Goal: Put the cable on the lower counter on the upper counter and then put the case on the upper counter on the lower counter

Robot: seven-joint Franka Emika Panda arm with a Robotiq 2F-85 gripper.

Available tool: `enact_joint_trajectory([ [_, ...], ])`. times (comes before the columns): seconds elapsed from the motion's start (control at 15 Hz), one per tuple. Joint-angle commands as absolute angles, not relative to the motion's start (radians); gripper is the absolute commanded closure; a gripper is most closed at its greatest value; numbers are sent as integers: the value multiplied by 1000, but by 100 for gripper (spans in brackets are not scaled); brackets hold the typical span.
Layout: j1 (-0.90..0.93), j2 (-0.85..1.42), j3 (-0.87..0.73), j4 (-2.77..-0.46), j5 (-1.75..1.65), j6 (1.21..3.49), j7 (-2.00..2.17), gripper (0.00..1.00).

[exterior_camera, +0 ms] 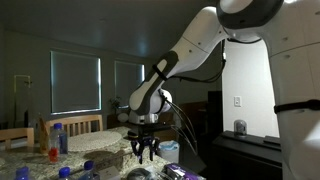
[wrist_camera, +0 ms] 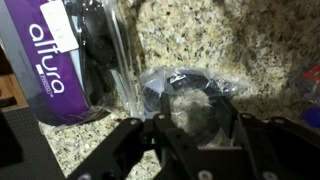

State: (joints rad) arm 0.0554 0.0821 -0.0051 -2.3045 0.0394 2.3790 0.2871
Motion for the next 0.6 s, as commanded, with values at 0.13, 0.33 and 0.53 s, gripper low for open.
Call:
enact_joint_trajectory([
  [0.13, 103, 99, 21, -2460, -182, 2655, 437, 4],
  [0.33, 125, 125, 15, -2501, -174, 2809, 508, 0],
  [0.53, 157, 149, -30, -2495, -220, 2939, 609, 0],
])
